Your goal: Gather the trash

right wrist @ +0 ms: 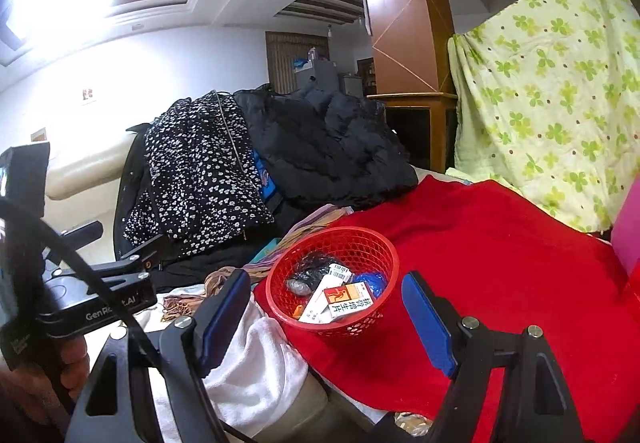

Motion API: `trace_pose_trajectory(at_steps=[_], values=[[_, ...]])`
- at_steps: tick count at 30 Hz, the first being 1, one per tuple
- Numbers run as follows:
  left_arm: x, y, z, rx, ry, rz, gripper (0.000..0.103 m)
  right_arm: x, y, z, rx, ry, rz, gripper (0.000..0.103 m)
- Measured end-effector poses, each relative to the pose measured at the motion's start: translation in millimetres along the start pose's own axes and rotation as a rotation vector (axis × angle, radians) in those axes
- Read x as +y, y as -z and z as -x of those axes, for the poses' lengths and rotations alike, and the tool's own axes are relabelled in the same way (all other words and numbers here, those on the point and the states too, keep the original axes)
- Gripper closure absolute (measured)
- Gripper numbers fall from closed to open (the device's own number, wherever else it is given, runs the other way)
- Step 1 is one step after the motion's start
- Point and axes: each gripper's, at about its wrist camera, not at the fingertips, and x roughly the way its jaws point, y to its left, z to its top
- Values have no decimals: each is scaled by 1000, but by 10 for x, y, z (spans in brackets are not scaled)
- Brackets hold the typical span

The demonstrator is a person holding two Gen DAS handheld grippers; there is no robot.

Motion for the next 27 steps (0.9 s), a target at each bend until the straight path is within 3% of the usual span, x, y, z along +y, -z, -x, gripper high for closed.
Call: trace_pose_trajectory(at_steps=[27], values=[[-277, 260, -156, 76, 41, -82, 7, -204, 164, -183, 67, 28, -86, 22]])
